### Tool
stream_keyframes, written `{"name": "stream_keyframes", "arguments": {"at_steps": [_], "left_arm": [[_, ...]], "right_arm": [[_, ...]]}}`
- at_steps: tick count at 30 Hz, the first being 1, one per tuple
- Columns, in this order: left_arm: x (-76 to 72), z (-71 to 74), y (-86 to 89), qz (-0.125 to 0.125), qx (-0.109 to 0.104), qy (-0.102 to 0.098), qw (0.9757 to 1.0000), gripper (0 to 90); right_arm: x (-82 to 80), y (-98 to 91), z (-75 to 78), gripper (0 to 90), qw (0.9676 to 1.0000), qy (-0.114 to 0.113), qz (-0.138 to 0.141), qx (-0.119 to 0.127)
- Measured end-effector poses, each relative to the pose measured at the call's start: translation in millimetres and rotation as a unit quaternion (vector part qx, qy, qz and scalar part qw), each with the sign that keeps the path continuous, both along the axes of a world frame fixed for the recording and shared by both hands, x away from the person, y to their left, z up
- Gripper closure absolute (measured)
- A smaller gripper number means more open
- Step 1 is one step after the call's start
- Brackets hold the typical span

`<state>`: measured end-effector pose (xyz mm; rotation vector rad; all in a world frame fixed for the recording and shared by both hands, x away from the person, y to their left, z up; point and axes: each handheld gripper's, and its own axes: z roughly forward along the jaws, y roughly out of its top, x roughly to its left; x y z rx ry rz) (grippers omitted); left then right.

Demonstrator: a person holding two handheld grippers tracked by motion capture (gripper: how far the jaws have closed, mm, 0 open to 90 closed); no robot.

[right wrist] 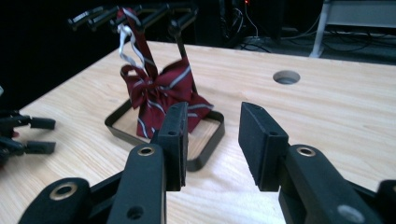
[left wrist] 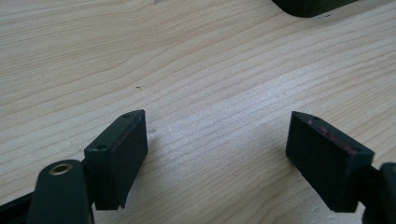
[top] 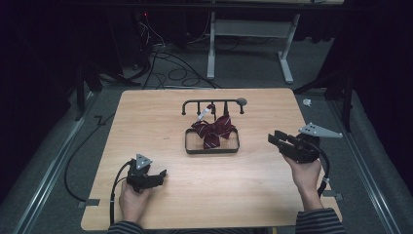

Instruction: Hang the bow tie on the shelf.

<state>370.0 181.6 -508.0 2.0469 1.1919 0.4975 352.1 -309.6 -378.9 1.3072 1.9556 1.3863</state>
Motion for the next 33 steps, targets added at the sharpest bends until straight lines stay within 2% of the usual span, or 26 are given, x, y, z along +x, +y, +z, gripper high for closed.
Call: {"name": "stream_keyframes", "arguments": {"at_steps": [17,28,33], "left_arm": [[0.0,0.0,0.0,0.0,0.0,0.0,1.0,21.2],[0.0,0.1,0.0,0.0,0.001,0.001,1.0,21.2],[0.0,0.0,0.0,0.0,0.0,0.0,1.0,21.2]], "right_arm": [[-15.4,-2.9,-38.7,63.9,0.9996,0.023,-0.01,0.016],[-14.1,14.6,-69.6,63.7,0.9987,0.051,-0.003,0.001],[-12.1,20.0,-78.9,63.6,0.9983,0.058,0.001,-0.006]]}}
